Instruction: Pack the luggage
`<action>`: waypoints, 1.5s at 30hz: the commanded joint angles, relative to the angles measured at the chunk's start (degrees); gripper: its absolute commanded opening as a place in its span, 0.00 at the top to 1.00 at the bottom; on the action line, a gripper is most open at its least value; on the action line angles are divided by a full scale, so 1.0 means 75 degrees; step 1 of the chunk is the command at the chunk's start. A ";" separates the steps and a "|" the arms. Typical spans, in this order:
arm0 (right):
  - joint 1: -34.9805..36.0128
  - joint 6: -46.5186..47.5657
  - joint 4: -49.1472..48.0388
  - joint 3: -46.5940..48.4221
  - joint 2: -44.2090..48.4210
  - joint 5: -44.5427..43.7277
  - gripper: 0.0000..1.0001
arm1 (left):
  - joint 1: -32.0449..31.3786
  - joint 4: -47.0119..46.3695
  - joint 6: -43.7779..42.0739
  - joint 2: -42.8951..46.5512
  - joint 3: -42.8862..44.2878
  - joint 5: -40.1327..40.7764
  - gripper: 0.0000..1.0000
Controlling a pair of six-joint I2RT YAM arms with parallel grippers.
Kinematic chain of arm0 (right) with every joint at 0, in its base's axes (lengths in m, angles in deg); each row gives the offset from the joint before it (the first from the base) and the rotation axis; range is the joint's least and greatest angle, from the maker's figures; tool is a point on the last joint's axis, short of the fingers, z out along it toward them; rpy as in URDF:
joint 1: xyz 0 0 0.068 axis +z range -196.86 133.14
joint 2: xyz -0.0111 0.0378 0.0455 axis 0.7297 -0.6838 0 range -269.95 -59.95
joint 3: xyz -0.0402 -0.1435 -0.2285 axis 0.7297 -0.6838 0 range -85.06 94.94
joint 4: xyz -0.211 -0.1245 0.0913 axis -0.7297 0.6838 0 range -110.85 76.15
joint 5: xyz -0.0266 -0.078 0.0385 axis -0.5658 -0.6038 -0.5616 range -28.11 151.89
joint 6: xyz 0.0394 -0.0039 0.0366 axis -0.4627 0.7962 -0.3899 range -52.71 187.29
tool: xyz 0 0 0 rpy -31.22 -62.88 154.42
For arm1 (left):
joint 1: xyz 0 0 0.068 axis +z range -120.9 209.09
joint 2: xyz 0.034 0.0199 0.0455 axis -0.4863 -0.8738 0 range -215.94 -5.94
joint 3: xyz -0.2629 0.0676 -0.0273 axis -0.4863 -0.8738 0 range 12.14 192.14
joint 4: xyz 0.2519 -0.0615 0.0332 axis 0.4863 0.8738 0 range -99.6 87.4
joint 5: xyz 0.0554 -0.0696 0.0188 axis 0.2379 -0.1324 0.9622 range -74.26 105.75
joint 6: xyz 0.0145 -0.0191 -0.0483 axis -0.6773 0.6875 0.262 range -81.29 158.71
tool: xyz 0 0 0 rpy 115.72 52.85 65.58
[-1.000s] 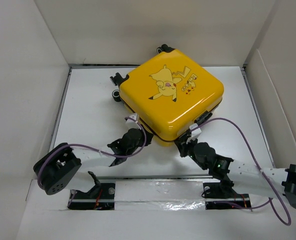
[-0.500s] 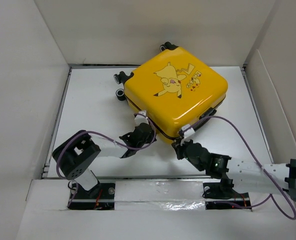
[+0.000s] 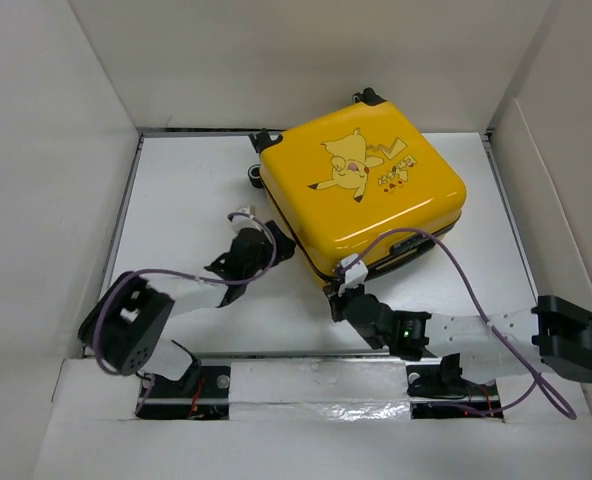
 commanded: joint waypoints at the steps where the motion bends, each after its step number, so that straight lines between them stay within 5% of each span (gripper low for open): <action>1: 0.0778 -0.0469 -0.1604 -0.0020 0.0594 0.1699 1.00 | 0.0827 -0.0914 0.0291 0.1697 -0.0059 -0.0923 0.29; 6: 0.0778 -0.0504 -0.1158 -0.0067 0.0818 0.1805 1.00 | 0.2468 0.0212 0.0245 0.2430 0.0699 -0.1261 0.20; 11: 0.0778 -0.0481 -0.1064 -0.0173 0.0853 0.1863 1.00 | 0.3395 0.0988 0.0244 0.0300 0.3414 -0.2738 0.17; 20: 0.0778 -0.0492 -0.1029 -0.0196 0.0794 0.1992 1.00 | 0.3396 0.2636 -0.0072 -0.2491 0.7072 -0.2752 0.17; 33: 0.0778 -0.0539 -0.1006 -0.0360 0.1005 0.1875 1.00 | 0.3467 0.2430 0.0290 -0.3840 0.8577 -0.2950 0.23; 42: 0.0778 -0.0528 -0.0760 -0.0372 0.1193 0.1711 1.00 | 0.3537 0.1187 0.1017 -0.4121 0.8214 -0.3455 0.48; 43: 0.0778 -0.0528 -0.0748 -0.0384 0.1216 0.1711 1.00 | 0.3537 0.1070 0.1041 -0.4098 0.8144 -0.3431 0.69; 45: 0.0778 -0.0528 -0.0713 -0.0419 0.1263 0.1711 1.00 | 0.3607 0.0520 0.1064 -0.3958 0.7748 -0.3431 0.91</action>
